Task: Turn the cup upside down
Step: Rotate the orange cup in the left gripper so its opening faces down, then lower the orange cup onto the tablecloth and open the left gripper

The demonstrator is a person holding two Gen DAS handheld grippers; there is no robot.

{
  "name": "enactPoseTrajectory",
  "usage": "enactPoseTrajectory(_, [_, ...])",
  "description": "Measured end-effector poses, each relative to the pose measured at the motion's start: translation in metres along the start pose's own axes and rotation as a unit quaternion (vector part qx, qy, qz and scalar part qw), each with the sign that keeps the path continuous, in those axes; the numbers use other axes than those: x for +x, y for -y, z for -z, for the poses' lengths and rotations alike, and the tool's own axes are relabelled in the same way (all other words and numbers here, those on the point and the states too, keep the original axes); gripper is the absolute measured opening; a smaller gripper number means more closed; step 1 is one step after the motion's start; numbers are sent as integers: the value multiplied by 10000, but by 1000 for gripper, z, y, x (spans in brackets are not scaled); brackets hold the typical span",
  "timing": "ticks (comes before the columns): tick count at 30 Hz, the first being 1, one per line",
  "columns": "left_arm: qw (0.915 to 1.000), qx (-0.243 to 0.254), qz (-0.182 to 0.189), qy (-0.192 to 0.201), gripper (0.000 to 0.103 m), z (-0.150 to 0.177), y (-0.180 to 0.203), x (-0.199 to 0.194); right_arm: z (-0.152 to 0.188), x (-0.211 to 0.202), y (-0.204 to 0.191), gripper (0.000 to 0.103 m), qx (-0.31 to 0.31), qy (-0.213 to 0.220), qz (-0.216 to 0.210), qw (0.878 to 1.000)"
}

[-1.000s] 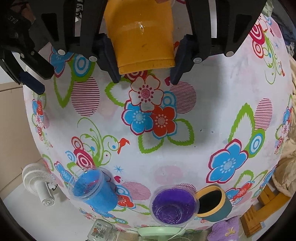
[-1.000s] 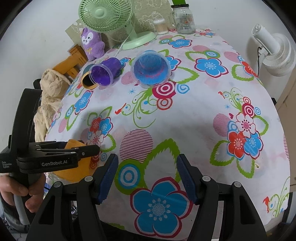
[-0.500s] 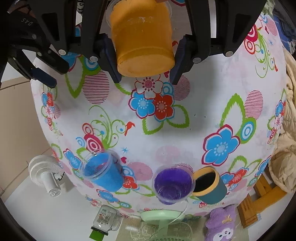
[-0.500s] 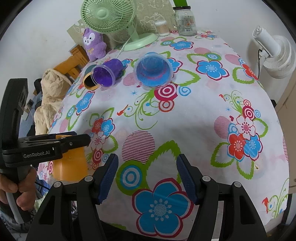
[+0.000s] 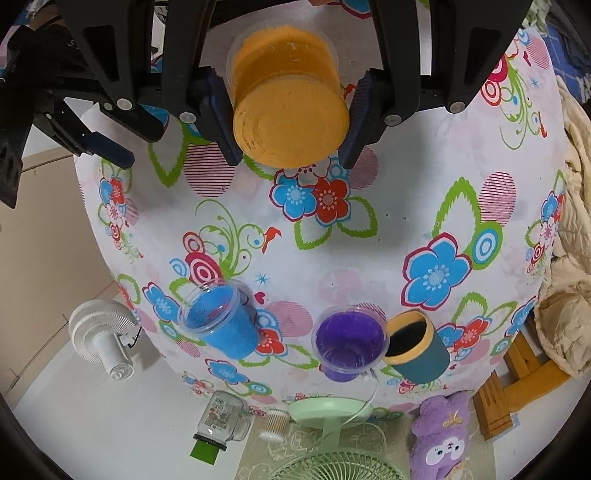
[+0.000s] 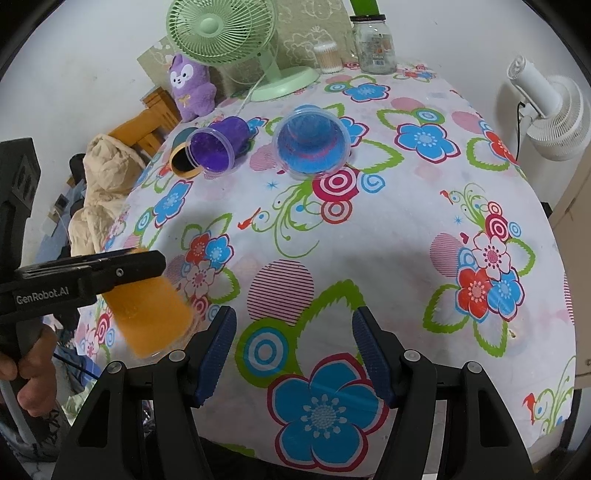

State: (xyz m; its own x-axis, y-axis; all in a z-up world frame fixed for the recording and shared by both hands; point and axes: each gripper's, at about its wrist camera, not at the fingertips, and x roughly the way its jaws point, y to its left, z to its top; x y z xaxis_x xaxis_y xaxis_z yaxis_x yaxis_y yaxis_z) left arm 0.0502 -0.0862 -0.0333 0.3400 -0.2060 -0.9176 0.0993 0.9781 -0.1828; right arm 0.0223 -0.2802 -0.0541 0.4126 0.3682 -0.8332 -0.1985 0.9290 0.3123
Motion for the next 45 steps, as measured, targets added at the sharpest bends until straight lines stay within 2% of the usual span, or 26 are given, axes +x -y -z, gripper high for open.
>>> enactPoseTrajectory(13, [9989,21,35,461,55,-5,2,-30,2,2,-1,69,-7,-18,-38,10000])
enactPoseTrajectory(18, [9972,37,-242,701,55,-7,3,-37,2,2,-2,69,-3,-29,-22,10000])
enactPoseTrajectory(22, [9960,68,-319,827,55,-6,4,-37,2,1,-1,69,10,-17,2,10000])
enactPoseTrajectory(26, [9951,21,-178,975,56,-8,2,-40,2,1,0,69,14,-27,34,10000])
enactPoseTrajectory(28, [9954,25,-170,941,68,-9,2,-38,2,3,0,69,9,-60,63,10000])
enactPoseTrajectory(29, [9957,20,-176,908,82,-9,2,-37,3,4,1,69,17,-74,82,9999])
enactPoseTrajectory(30, [9957,-2,-150,909,90,-8,1,-36,3,5,1,69,21,-84,93,9999])
enactPoseTrajectory(45, [9960,-224,-4,861,94,-4,-12,-33,2,11,-5,69,-48,-137,132,9998])
